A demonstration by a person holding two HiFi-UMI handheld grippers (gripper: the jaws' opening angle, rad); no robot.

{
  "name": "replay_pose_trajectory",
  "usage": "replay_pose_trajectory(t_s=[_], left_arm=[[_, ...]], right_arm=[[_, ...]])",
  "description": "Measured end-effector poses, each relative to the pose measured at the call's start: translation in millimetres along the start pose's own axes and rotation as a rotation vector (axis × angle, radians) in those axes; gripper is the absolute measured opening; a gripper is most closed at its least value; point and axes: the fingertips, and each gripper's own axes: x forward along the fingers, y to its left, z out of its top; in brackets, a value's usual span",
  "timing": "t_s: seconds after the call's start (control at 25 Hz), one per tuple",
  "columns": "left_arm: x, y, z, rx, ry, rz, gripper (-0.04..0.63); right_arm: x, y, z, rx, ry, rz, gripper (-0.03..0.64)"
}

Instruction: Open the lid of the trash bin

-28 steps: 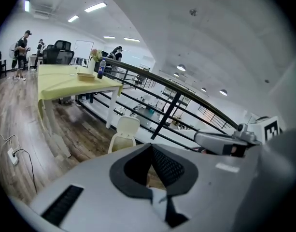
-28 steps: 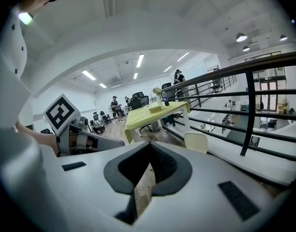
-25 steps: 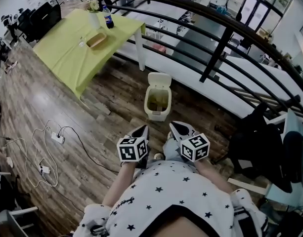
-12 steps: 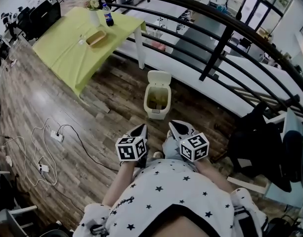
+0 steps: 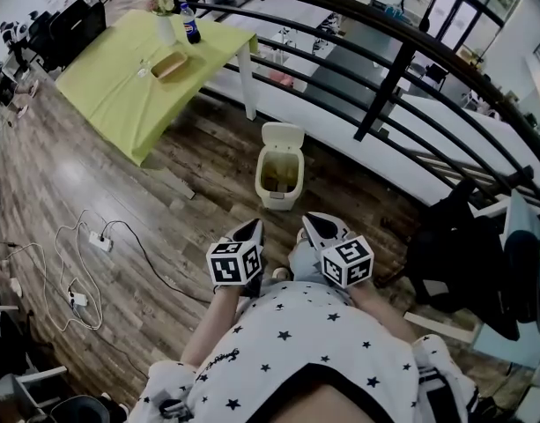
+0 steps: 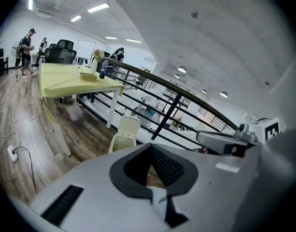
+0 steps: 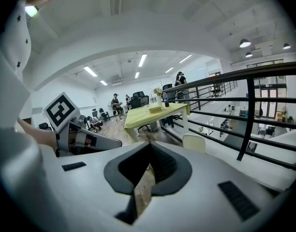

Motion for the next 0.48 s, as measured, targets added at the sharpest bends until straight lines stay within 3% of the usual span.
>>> replay_pose_trajectory(t_s=[0.48], left_arm=[[0.2,-2.5,-8.0,-0.002,0.007,0.003,0.012]], right_arm=[[-5.8,-2.8,-7.4,0.003,0.004,-0.003,-0.006]])
